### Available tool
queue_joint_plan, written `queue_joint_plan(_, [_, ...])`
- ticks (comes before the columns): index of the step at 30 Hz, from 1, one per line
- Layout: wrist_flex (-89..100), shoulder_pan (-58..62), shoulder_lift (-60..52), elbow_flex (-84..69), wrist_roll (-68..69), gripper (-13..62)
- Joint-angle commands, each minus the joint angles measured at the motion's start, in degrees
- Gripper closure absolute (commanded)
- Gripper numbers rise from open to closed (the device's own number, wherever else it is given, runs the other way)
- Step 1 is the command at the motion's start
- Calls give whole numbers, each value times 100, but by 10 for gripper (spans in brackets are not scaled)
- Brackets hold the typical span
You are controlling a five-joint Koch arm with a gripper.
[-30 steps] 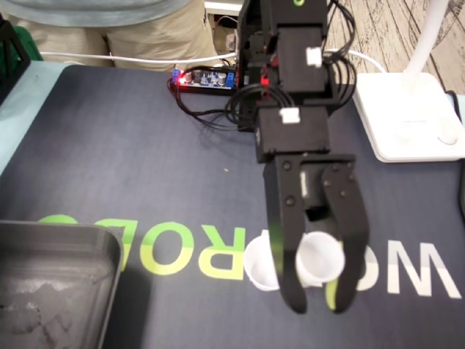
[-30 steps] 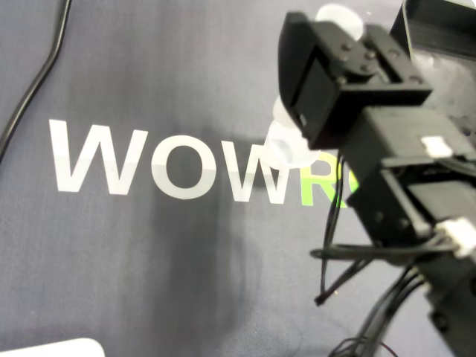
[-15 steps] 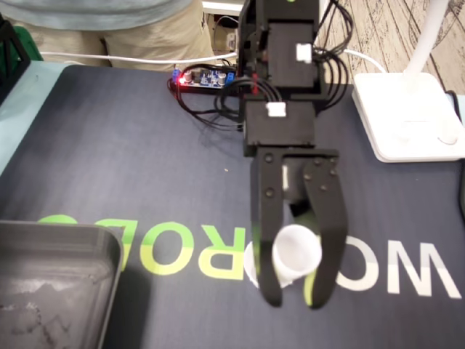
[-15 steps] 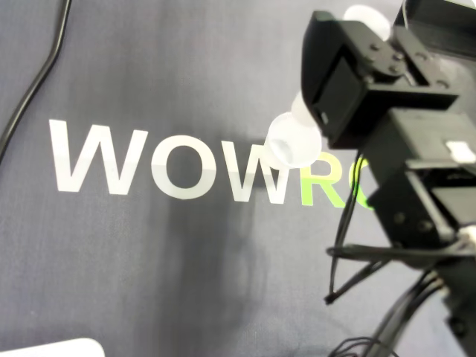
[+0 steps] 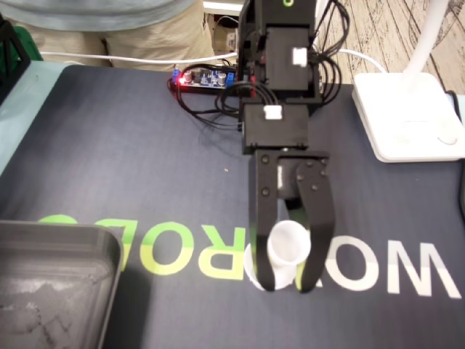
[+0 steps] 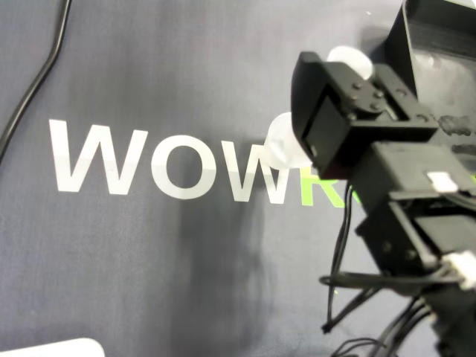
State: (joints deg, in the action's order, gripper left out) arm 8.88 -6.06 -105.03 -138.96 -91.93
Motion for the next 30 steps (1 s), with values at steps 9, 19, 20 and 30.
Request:
queue_joint_plan(9, [527, 141, 527, 167, -53, 501])
queue_joint_plan(19, [1063, 290, 967, 439, -44, 501])
queue_joint_plan(20, [1116, 290, 1002, 448, -44, 501])
queue_joint_plan(30, [1582, 290, 1310, 694, 18, 501])
